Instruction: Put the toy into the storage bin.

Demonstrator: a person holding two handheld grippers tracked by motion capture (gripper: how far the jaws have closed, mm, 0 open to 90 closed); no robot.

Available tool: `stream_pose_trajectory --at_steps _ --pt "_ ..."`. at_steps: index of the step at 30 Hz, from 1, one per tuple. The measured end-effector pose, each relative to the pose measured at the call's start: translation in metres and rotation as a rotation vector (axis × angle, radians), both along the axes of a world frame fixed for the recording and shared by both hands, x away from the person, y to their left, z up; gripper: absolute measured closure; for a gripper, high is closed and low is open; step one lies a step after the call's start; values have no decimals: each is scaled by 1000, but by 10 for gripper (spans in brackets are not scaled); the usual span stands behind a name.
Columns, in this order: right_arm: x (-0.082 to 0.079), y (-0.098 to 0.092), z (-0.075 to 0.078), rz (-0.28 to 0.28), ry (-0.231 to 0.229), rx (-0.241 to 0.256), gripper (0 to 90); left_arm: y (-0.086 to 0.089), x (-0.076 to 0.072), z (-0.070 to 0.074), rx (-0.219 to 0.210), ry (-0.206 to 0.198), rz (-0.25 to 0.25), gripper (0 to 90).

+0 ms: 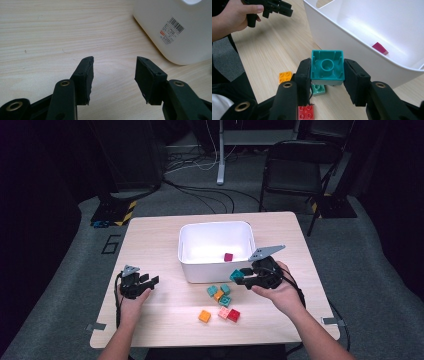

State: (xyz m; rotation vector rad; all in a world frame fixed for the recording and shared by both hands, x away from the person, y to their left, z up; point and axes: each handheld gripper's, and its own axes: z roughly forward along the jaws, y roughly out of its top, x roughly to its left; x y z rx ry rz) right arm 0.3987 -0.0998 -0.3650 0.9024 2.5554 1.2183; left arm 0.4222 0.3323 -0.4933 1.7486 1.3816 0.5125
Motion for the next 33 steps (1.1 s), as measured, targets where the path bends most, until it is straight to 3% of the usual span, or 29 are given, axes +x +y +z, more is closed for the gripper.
stream_pose_trajectory --at_steps 21,33 --pt "16 0 40 -17 -53 33 585 0 0 0 0 7 -3 496" --pt "43 7 47 -61 -77 28 585 0 0 0 -3 5 0 496"
